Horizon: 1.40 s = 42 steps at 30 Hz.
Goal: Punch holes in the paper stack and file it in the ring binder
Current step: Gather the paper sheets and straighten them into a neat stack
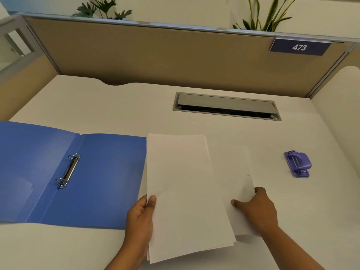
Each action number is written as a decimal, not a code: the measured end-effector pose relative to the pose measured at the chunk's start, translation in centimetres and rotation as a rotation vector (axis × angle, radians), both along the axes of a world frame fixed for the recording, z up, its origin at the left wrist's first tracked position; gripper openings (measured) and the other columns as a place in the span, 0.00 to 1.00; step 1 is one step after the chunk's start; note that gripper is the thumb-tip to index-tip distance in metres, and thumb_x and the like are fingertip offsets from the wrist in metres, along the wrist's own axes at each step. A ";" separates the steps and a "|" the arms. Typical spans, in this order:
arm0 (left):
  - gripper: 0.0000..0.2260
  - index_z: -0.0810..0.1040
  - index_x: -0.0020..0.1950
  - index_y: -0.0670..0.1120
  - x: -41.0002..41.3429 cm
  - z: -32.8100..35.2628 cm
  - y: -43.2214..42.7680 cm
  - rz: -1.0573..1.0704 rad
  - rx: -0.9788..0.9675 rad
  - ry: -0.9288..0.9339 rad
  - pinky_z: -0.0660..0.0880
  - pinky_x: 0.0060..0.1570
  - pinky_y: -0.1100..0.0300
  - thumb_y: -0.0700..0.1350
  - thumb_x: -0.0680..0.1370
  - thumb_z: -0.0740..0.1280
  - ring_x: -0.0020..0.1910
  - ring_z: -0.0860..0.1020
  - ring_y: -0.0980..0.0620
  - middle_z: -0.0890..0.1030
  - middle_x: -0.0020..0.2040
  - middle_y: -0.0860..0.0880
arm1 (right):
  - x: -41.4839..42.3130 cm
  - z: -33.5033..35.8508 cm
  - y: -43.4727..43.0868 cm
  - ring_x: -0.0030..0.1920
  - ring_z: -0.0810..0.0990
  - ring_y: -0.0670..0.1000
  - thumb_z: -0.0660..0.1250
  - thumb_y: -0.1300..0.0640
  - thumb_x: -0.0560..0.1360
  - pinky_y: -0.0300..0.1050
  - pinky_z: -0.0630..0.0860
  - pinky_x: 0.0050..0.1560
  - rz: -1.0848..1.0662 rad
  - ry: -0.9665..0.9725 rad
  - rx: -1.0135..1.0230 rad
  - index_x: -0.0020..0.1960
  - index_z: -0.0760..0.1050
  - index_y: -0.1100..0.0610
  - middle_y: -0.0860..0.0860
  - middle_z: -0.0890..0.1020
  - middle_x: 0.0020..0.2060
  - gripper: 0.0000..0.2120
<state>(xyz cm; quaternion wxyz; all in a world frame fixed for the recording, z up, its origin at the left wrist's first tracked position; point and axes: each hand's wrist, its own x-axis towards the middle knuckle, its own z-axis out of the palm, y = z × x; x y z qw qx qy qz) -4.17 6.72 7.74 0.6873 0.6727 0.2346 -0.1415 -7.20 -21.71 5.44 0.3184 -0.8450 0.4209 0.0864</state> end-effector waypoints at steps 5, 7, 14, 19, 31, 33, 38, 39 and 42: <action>0.10 0.82 0.51 0.49 0.0 -0.1 0.3 0.002 0.017 0.008 0.79 0.54 0.48 0.51 0.79 0.63 0.49 0.83 0.46 0.86 0.48 0.49 | -0.7 -0.5 -1.1 0.46 0.81 0.59 0.71 0.51 0.73 0.54 0.79 0.49 0.003 -0.110 0.040 0.59 0.77 0.59 0.57 0.84 0.52 0.18; 0.09 0.82 0.50 0.49 0.0 0.0 0.2 0.002 0.023 0.008 0.79 0.55 0.47 0.51 0.79 0.63 0.50 0.82 0.46 0.85 0.48 0.48 | -1.0 -0.6 -1.5 0.47 0.82 0.60 0.69 0.52 0.75 0.56 0.80 0.51 -0.004 -0.142 0.043 0.59 0.79 0.59 0.57 0.85 0.51 0.16; 0.09 0.82 0.49 0.49 0.0 0.2 0.1 0.005 0.015 0.004 0.79 0.47 0.52 0.49 0.80 0.63 0.48 0.83 0.45 0.86 0.46 0.48 | -1.9 0.4 -3.1 0.44 0.83 0.57 0.68 0.56 0.76 0.53 0.79 0.49 -0.084 -0.288 0.148 0.59 0.80 0.57 0.55 0.85 0.45 0.13; 0.08 0.82 0.48 0.50 0.0 0.4 0.1 0.021 0.018 0.004 0.79 0.45 0.53 0.49 0.80 0.63 0.47 0.83 0.44 0.86 0.46 0.48 | -2.8 2.7 -4.1 0.41 0.84 0.54 0.68 0.59 0.77 0.44 0.77 0.40 -0.156 -0.439 0.277 0.56 0.81 0.57 0.52 0.85 0.42 0.09; 0.10 0.82 0.52 0.51 -0.4 2.4 -4.1 -0.133 -0.126 -0.017 0.82 0.45 0.51 0.51 0.80 0.62 0.45 0.85 0.47 0.87 0.46 0.50 | -4.5 4.5 -3.0 0.46 0.85 0.62 0.68 0.59 0.77 0.61 0.80 0.53 -0.219 -0.530 0.603 0.54 0.82 0.55 0.56 0.87 0.46 0.07; 0.10 0.82 0.53 0.51 -0.4 2.7 -5.0 -0.160 -0.136 -0.022 0.82 0.44 0.53 0.51 0.81 0.62 0.45 0.85 0.49 0.87 0.47 0.51 | -4.5 4.7 -2.4 0.45 0.85 0.62 0.67 0.59 0.77 0.60 0.81 0.51 -0.208 -0.527 0.663 0.54 0.82 0.55 0.57 0.87 0.46 0.07; 0.10 0.78 0.60 0.55 -0.3 2.8 -6.2 -0.181 -0.125 -0.054 0.81 0.53 0.48 0.50 0.81 0.62 0.51 0.84 0.50 0.85 0.52 0.53 | -4.7 5.2 -1.1 0.43 0.86 0.58 0.63 0.58 0.80 0.51 0.81 0.45 -0.137 -0.511 0.747 0.56 0.82 0.56 0.57 0.87 0.46 0.10; 0.10 0.77 0.61 0.56 -0.4 2.8 -6.4 -0.184 -0.118 -0.068 0.81 0.53 0.48 0.49 0.81 0.62 0.52 0.83 0.51 0.85 0.53 0.54 | -4.8 5.2 -1.1 0.43 0.86 0.57 0.62 0.56 0.80 0.51 0.81 0.46 -0.128 -0.517 0.749 0.56 0.82 0.56 0.57 0.87 0.46 0.11; 0.10 0.78 0.61 0.56 -0.5 2.8 -6.8 -0.185 -0.113 -0.085 0.81 0.53 0.49 0.47 0.80 0.64 0.51 0.83 0.52 0.84 0.54 0.55 | -4.7 5.7 -0.9 0.42 0.85 0.52 0.59 0.50 0.81 0.50 0.78 0.51 -0.143 -0.517 0.717 0.49 0.81 0.51 0.51 0.87 0.44 0.12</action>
